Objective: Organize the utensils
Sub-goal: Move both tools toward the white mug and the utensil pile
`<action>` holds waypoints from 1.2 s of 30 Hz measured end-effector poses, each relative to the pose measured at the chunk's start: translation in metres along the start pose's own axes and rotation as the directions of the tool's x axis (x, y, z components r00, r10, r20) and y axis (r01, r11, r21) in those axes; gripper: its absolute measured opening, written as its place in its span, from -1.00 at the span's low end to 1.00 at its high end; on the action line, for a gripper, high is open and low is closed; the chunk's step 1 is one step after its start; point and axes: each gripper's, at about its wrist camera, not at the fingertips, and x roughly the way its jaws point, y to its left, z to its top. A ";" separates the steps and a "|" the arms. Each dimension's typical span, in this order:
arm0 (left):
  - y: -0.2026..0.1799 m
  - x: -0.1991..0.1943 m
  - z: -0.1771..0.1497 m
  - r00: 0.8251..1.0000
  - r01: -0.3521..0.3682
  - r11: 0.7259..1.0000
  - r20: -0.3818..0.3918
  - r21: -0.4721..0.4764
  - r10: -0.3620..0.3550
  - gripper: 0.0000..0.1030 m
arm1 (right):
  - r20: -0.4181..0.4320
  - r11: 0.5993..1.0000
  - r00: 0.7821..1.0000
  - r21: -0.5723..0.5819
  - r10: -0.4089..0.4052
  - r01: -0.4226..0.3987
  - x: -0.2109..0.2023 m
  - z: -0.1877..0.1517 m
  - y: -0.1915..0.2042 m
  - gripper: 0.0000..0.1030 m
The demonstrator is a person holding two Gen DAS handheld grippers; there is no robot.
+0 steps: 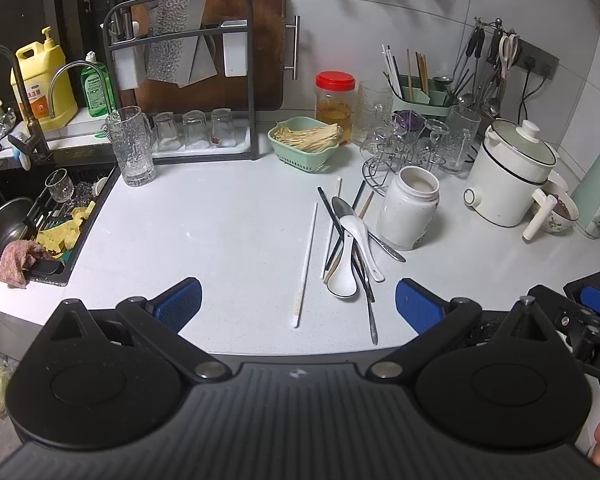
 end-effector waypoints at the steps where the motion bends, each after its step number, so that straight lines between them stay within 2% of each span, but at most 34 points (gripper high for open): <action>1: -0.001 0.000 0.000 1.000 0.001 1.000 0.000 0.003 -0.001 1.00 | 0.000 1.000 1.000 0.001 -0.001 0.001 0.000 0.000 0.000 0.97; 11: -0.003 -0.002 -0.003 1.000 0.010 1.000 0.002 0.012 -0.010 1.00 | -0.011 1.000 1.000 0.007 -0.018 0.018 0.003 -0.003 -0.003 0.97; 19: -0.009 0.009 -0.004 1.000 0.022 1.000 -0.006 0.021 -0.022 1.00 | 0.027 0.999 0.999 0.043 -0.032 0.031 0.009 -0.005 -0.013 0.98; 25: -0.019 0.023 -0.002 0.999 0.038 0.998 -0.012 0.058 -0.037 1.00 | -0.001 0.998 1.000 0.061 -0.024 0.024 0.022 -0.012 -0.024 0.98; 27: -0.022 0.029 -0.001 0.998 0.058 0.997 -0.034 0.054 -0.057 1.00 | 0.004 0.997 1.000 0.072 0.012 -0.012 0.023 -0.012 -0.026 0.98; 36: -0.040 0.049 0.001 0.994 0.083 0.993 -0.083 0.084 -0.076 1.00 | 0.024 0.997 1.000 0.073 -0.010 0.008 0.026 -0.007 -0.035 0.97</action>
